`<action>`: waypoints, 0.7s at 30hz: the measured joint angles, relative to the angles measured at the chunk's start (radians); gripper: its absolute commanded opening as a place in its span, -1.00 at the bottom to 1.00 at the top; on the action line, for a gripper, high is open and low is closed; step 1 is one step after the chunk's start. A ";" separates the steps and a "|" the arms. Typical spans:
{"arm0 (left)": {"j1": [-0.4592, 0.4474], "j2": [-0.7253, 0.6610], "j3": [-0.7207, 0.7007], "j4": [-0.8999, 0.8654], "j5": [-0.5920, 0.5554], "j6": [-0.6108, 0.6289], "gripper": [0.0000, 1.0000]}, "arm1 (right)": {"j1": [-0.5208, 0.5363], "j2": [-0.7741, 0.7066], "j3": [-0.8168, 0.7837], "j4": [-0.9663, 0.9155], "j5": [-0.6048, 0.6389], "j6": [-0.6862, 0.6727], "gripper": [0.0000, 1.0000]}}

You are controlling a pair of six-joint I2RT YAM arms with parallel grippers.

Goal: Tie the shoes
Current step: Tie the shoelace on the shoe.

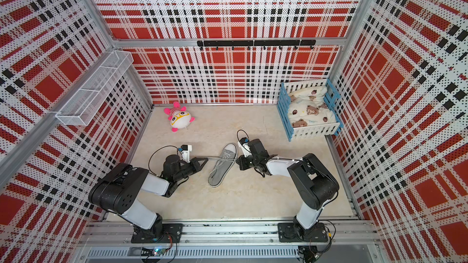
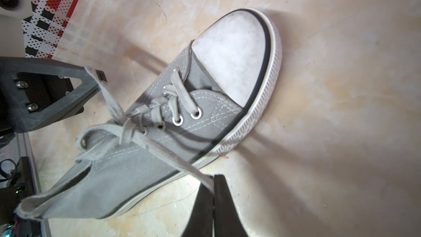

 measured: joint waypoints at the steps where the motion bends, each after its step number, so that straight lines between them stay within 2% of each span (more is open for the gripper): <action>1: 0.000 -0.003 0.002 -0.010 -0.010 0.001 -1.00 | 0.006 0.000 -0.003 0.000 0.011 0.005 -1.00; 21: 0.031 -0.015 0.010 -0.111 -0.074 0.043 -1.00 | 0.030 -0.031 -0.078 0.055 0.097 0.115 -1.00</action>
